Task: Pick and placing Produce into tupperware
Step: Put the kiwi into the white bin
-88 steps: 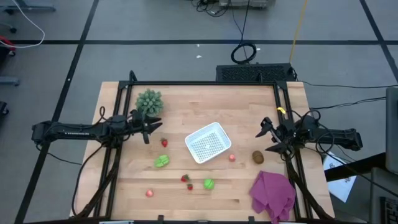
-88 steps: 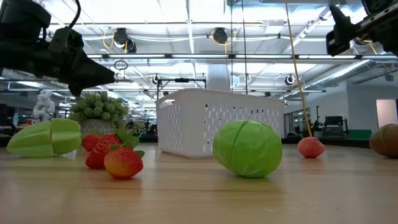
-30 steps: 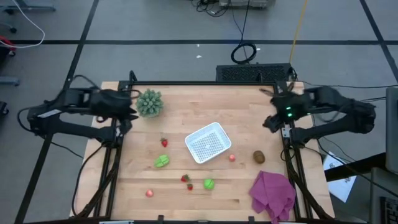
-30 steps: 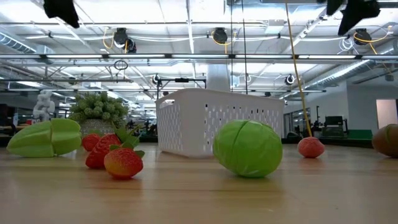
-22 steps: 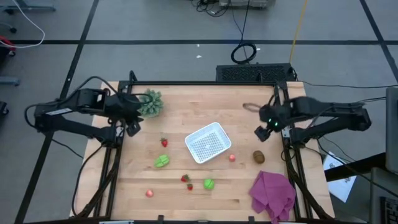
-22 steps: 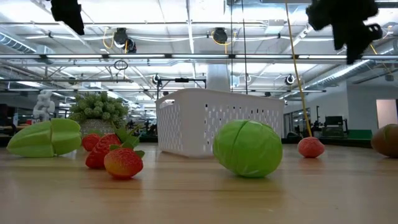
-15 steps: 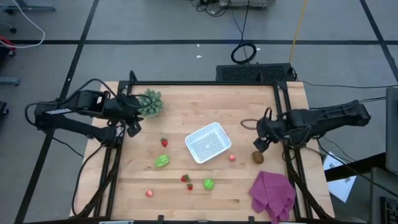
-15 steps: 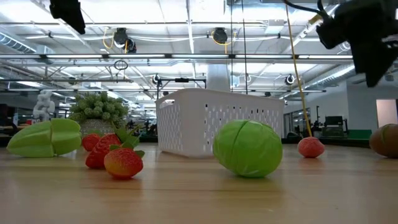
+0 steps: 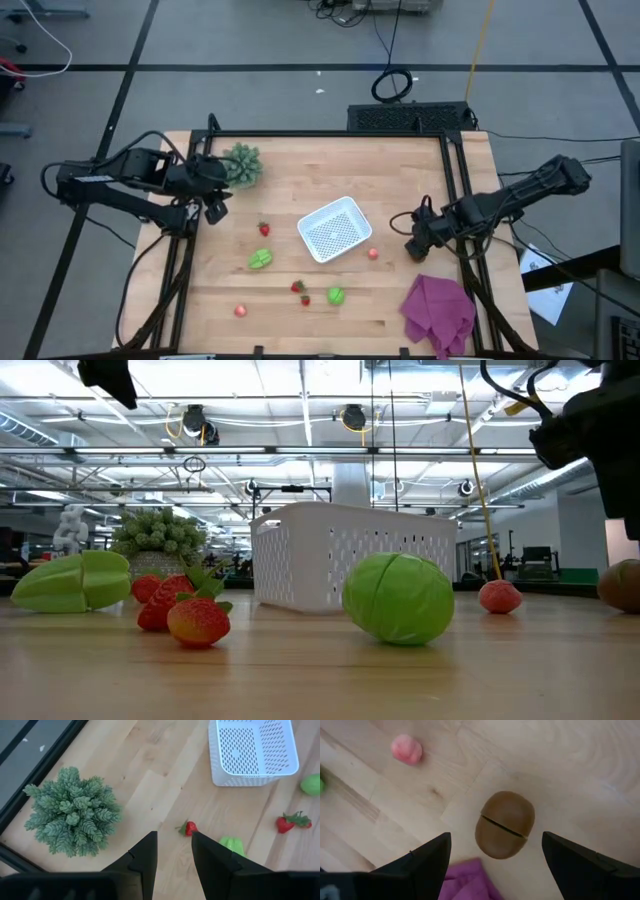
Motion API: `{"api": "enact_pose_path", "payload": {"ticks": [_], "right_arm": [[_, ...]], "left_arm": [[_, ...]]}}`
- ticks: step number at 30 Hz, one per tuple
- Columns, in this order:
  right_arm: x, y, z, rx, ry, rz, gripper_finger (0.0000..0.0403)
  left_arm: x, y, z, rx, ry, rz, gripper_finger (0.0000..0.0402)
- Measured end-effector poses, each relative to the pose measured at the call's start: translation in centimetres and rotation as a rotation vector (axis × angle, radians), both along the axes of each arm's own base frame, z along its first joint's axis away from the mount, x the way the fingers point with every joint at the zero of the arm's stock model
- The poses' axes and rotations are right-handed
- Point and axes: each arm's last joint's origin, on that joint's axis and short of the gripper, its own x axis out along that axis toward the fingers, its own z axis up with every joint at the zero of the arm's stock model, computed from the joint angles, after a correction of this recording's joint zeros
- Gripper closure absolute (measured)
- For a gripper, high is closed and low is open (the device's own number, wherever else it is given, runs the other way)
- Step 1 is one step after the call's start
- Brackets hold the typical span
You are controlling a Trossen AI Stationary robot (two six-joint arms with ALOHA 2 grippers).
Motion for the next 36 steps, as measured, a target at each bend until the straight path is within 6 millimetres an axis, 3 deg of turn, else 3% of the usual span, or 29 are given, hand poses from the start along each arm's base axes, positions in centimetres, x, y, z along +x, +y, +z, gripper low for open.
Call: {"api": "enact_pose_path", "payload": {"ticks": [29,36], "right_arm": [[0.7,0.4,-0.9,-0.023,0.057,-0.055,0.0101],[0.7,0.5,-3.3,0.03,0.007,-0.069,0.0101]], "left_arm": [[0.0,-0.1,0.0,0.027,0.002,-0.005,0.0277],[0.0,-0.1,0.0,0.027,0.003,-0.006,0.0277]]}}
